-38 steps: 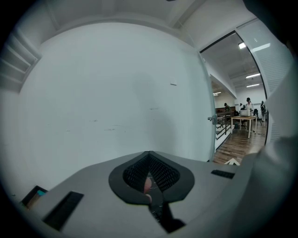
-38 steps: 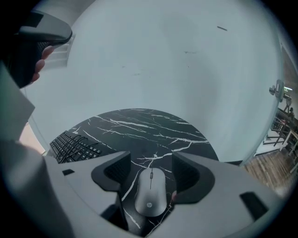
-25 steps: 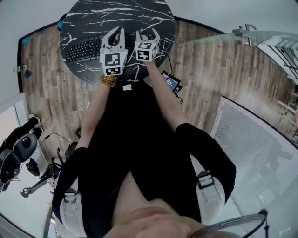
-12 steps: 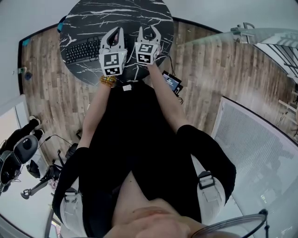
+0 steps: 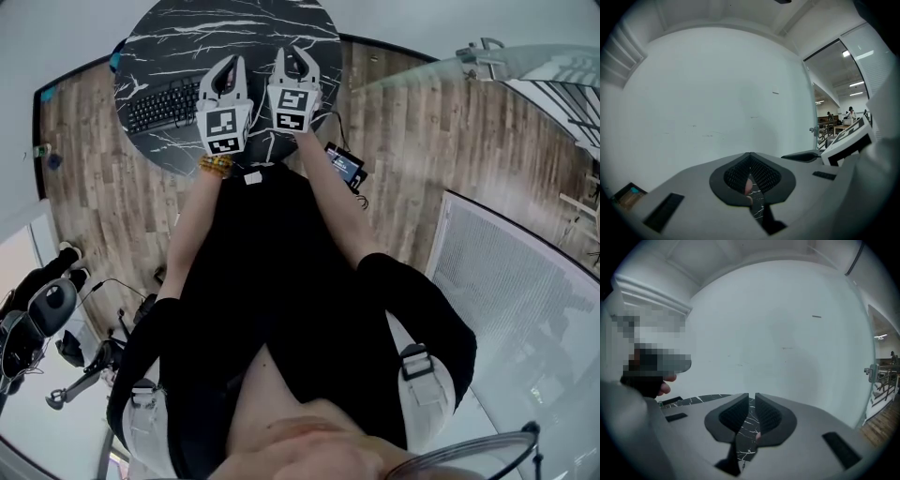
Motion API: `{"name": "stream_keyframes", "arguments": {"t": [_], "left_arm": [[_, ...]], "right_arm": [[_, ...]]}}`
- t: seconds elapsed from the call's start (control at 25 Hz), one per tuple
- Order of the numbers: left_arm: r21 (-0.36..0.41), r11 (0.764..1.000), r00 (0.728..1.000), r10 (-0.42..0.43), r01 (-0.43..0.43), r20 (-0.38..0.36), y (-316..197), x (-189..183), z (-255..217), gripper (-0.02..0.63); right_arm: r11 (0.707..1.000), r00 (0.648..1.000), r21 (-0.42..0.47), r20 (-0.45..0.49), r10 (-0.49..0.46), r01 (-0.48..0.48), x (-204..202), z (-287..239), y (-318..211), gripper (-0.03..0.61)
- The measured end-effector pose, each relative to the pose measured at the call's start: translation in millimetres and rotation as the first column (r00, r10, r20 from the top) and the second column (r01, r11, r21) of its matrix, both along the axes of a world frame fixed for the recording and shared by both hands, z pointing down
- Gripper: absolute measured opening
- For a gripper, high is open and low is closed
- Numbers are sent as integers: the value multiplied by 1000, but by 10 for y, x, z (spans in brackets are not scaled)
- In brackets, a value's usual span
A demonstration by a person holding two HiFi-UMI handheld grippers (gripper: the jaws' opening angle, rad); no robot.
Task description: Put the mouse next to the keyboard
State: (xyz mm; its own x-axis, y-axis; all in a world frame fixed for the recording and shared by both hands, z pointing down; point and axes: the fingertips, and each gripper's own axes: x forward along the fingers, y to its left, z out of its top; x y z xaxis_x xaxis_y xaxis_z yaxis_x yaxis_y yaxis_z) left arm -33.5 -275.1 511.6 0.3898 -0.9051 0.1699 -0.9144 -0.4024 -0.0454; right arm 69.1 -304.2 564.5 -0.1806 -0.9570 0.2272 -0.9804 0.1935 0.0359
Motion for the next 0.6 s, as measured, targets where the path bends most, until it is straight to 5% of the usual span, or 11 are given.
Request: {"name": "stream_keyframes", "arguments": {"t": [0.6], "left_arm": [[85, 996, 1000, 3, 0, -28, -50, 15, -257, 9]], "right_arm": [[974, 997, 212, 5, -79, 76, -99, -820, 120, 43]]}}
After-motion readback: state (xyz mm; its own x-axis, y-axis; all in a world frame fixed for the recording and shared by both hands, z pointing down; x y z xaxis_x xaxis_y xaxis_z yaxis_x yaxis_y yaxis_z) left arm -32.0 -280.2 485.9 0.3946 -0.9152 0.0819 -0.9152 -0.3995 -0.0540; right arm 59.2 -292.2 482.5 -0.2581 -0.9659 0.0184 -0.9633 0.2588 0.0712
